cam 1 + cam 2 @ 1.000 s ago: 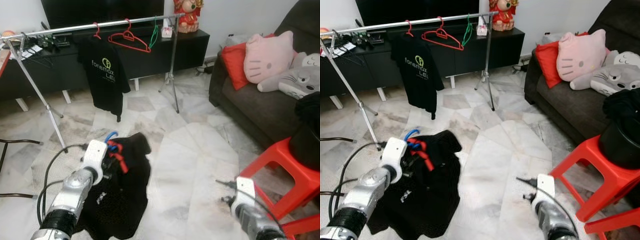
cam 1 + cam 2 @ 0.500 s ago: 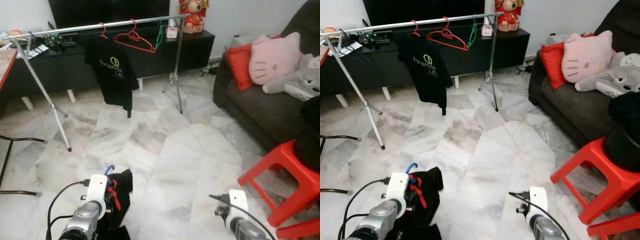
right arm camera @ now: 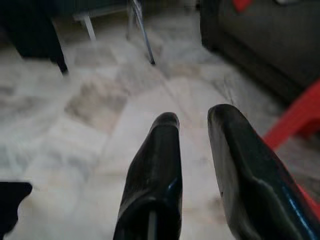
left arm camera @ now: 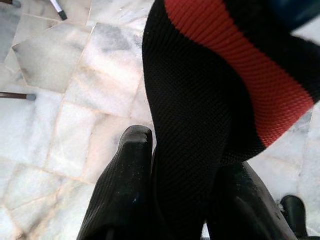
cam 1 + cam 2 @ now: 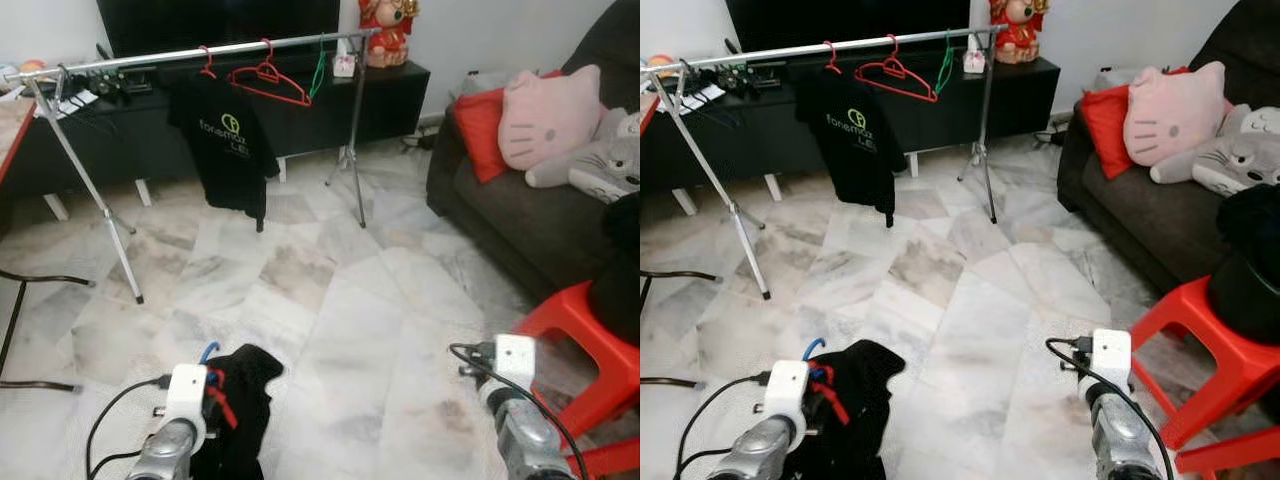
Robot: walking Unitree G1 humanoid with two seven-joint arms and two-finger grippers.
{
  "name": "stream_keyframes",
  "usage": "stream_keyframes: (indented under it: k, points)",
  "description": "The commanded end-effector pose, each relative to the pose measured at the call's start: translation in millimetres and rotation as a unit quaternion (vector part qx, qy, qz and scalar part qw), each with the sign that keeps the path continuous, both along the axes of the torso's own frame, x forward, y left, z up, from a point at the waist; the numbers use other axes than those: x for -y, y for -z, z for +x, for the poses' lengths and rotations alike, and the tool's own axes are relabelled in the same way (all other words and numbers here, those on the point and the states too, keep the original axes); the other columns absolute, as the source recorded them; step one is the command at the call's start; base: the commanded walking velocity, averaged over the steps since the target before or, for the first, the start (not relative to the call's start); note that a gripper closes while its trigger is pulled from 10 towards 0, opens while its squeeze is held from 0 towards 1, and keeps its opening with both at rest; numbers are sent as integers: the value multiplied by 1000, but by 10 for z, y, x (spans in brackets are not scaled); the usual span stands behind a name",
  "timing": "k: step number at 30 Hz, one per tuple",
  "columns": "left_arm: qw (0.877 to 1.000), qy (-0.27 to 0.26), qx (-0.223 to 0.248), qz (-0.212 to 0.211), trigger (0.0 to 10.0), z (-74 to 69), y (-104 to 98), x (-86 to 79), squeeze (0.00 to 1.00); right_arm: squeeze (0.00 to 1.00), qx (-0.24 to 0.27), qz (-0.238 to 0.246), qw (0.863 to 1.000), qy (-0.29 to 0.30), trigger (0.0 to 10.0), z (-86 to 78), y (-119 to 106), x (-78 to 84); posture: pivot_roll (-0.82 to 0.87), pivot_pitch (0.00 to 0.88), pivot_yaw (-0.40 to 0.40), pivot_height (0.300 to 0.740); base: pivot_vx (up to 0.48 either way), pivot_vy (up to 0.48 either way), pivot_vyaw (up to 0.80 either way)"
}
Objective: Hang hanger
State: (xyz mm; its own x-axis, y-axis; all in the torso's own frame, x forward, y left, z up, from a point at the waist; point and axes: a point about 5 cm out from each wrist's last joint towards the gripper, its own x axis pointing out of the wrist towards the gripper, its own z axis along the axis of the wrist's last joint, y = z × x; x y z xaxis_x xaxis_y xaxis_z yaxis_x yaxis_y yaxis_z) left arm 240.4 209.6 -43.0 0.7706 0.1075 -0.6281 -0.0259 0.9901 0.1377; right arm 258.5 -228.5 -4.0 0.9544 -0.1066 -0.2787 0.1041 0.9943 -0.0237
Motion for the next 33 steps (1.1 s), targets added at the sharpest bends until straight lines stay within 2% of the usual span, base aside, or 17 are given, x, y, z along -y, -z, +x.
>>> stream_keyframes:
  k: [1,2,3,5,7,10,20,29,30,31,33]
  points:
    - [1000,2,5,4,10000,-3,-9,-36,0,1000,36,-31,999,-17,10000,22,-87,-29,-124,0,-8,740,0,0,0]
    - [1000,1,2,5,10000,-15,-1,-49,0,1000,60,-51,996,-30,10000,17,-142,-47,-133,0,-1,740,0,0,0]
    - [1000,1,2,5,10000,-15,-1,-49,0,1000,60,-51,996,-30,10000,17,-142,-47,-133,0,-1,740,0,0,0]
    - [1000,5,-4,6,10000,-32,16,-45,0,1000,93,-61,993,-27,10000,-3,-214,-59,-135,0,7,740,0,0,0]
    - [1000,5,-11,7,10000,-56,34,-48,0,1000,123,-81,988,-46,10000,-47,-269,-138,-133,0,10,740,0,0,0]
    - [1000,2,-19,7,10000,-91,57,-71,0,1000,147,-72,986,-27,10000,-88,-318,-168,-134,0,16,740,0,0,0]
    - [999,-4,-39,7,10000,-183,111,-123,0,1000,146,-77,986,-22,10000,-169,-322,-187,-131,0,17,740,0,0,0]
    - [999,-10,-51,4,10000,-243,149,-135,0,1000,136,-66,988,-18,10000,-179,-295,-193,-127,0,7,740,0,0,0]
    - [999,-10,-52,4,10000,-252,155,-133,0,847,124,-66,990,-11,10000,-177,-267,-179,-127,0,7,740,0,0,0]
    - [998,-9,-56,2,10000,-279,173,-122,0,0,98,-72,993,-1,10000,-174,-208,-152,-131,0,7,740,0,0,0]
    - [998,-8,-57,2,10000,-289,180,-117,0,0,95,-71,993,-2,10000,-175,-198,-155,-131,0,7,740,0,0,0]
